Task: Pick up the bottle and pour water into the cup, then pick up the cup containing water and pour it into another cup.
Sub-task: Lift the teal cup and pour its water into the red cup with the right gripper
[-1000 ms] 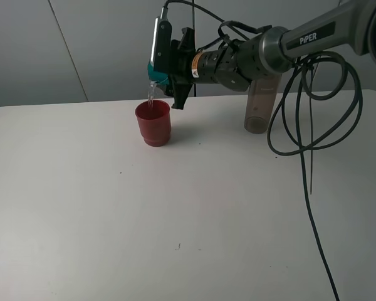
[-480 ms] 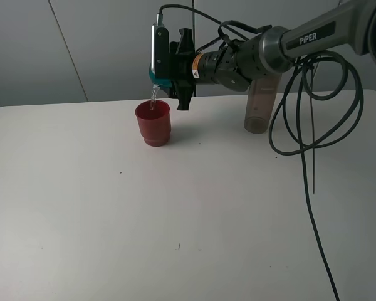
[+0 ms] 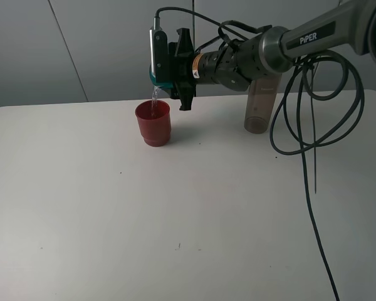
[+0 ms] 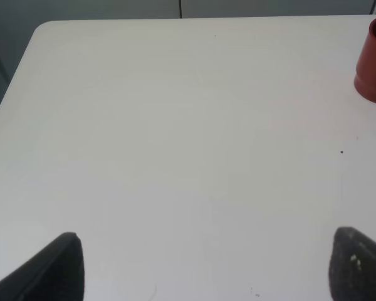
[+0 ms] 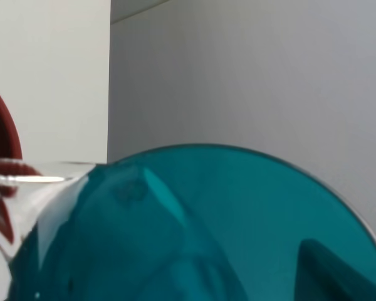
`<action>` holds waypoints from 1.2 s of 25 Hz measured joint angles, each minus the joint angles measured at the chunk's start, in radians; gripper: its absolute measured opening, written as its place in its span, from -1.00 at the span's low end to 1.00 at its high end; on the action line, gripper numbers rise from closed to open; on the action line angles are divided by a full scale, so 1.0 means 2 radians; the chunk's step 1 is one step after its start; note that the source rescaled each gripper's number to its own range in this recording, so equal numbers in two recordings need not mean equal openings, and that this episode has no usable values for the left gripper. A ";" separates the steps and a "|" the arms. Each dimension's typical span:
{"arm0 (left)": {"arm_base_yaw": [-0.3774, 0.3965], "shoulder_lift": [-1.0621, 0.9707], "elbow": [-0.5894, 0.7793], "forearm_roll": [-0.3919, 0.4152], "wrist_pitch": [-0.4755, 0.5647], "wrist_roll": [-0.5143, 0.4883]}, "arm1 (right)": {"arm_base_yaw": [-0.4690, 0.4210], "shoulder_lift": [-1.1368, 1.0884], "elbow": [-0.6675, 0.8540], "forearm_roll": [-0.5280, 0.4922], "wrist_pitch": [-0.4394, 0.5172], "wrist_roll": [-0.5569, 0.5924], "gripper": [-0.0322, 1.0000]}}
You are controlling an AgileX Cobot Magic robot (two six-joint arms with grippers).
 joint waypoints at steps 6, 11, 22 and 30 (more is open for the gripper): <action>0.000 0.000 0.000 0.000 0.000 0.000 | 0.000 0.000 -0.001 0.000 0.000 -0.015 -0.78; 0.000 0.000 0.000 0.000 0.000 0.000 | 0.000 0.000 -0.001 0.000 0.000 -0.022 -0.78; 0.000 0.000 0.000 0.000 0.000 0.000 | 0.000 0.000 -0.001 0.013 -0.010 -0.031 -0.78; 0.000 0.000 0.000 0.000 0.000 0.000 | 0.000 0.000 -0.001 0.024 -0.012 -0.031 -0.78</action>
